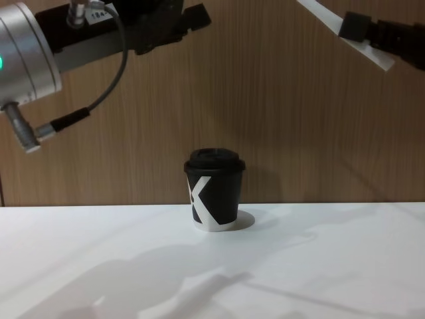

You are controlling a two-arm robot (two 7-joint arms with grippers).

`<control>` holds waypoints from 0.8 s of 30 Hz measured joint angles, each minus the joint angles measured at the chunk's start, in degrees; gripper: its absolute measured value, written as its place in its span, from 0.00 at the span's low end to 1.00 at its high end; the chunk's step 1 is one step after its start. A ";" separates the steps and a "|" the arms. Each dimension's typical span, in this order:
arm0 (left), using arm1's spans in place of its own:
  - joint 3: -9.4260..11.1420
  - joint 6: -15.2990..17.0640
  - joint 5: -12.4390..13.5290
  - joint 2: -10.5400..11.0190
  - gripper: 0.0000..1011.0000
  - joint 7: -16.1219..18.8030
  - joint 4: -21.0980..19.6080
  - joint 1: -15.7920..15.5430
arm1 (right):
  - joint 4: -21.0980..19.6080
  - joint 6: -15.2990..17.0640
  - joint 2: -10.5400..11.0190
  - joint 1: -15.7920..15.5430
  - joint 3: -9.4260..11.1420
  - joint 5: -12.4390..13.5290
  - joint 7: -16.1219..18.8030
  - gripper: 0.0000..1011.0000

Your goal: Pick up the straw with one hand, pass it to the other hand, and insert it into the cup.

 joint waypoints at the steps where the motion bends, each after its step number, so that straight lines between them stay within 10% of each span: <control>1: 0.04 -0.03 -0.18 -0.15 0.99 -0.17 0.18 -0.03 | 0.00 0.00 0.00 0.00 0.00 0.00 0.00 0.00; 24: 2.61 -1.75 -4.91 -3.79 0.99 -4.88 4.68 -2.16 | 0.00 0.00 0.00 0.00 0.00 0.00 0.00 0.00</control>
